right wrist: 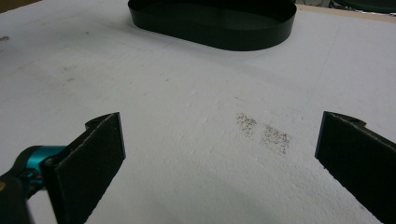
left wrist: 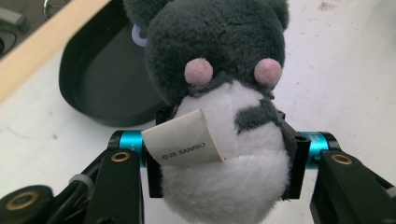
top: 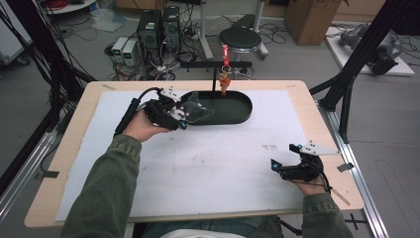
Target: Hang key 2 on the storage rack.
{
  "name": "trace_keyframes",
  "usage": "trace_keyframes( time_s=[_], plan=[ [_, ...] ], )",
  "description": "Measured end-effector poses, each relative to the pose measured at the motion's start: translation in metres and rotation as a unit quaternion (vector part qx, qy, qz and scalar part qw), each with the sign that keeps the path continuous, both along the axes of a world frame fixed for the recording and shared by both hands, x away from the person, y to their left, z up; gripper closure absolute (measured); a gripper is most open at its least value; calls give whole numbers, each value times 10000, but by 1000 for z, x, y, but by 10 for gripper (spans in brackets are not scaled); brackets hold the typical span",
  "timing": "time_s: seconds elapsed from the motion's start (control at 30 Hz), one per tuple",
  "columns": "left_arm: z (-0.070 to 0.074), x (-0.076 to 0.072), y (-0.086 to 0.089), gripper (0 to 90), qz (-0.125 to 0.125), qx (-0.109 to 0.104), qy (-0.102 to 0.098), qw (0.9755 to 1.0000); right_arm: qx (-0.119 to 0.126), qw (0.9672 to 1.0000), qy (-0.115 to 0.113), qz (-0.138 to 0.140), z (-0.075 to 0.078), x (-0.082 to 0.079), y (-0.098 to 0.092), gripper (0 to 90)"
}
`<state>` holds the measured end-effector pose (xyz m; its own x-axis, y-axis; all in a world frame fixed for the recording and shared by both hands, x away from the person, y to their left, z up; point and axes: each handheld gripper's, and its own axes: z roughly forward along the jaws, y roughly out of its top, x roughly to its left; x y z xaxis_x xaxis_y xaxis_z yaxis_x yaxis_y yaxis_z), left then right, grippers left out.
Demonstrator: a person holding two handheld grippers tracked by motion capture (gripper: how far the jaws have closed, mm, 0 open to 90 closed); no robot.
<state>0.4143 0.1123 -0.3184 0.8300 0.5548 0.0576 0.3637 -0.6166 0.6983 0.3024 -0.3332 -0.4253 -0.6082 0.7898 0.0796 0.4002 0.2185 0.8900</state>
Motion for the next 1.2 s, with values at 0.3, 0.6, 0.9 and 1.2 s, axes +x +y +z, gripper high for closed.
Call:
trace_keyframes(
  time_s=[0.3, 0.6, 0.9, 1.2],
  plan=[
    [10, 15, 0, 497, -291, -79, -370, 9989, -10, 10000, 11, -31, -1, -2, -2, 5],
    [17, 30, 10, 497, -482, -161, -453, 9977, -27, 10000, 10, -65, -1, -4, -4, 5],
    [31, 45, 20, 497, -514, -412, -443, 9968, -40, 9999, 19, -91, -2, -7, -6, 5],
    [37, 59, 13, 496, -527, -303, -623, 9962, -50, 9999, 20, -113, -2, -7, -7, 5]
  ],
)
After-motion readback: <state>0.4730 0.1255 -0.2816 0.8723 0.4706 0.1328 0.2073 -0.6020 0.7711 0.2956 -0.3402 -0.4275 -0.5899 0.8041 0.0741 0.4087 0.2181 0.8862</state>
